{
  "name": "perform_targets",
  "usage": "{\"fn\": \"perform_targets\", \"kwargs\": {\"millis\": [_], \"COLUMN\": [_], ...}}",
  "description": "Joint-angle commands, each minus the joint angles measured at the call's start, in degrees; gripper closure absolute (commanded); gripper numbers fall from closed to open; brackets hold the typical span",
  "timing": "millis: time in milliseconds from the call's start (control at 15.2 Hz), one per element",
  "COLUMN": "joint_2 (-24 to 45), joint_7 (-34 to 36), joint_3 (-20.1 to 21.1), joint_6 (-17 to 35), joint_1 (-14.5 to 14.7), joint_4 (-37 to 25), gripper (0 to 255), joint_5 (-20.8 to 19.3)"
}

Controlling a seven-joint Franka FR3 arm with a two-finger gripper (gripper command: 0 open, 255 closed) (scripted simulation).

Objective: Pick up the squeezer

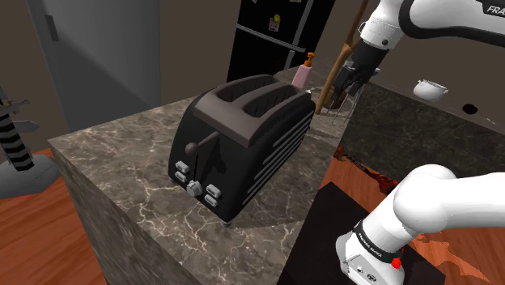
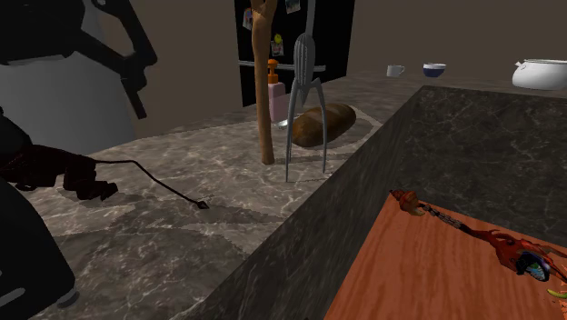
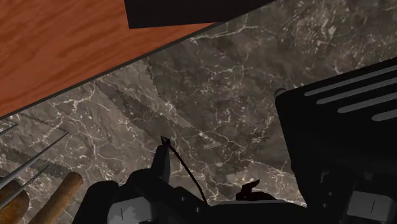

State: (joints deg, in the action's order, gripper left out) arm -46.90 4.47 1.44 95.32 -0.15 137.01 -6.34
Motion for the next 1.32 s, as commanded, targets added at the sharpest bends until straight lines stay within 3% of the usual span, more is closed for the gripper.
{"fn": "perform_targets", "kwargs": {"millis": [0, 660, 1254], "joint_2": [0.0, 8.8, 22.1], "joint_7": [0.0, -15.8, -30.7], "joint_3": [0.0, -13.4, -25.3], "joint_6": [0.0, 1.2, 1.2], "joint_1": [0.0, -2.4, -2.0], "joint_4": [0.0, -10.5, -26.0], "gripper": [0, 0, 0], "joint_5": [0.0, -5.2, -4.2]}}
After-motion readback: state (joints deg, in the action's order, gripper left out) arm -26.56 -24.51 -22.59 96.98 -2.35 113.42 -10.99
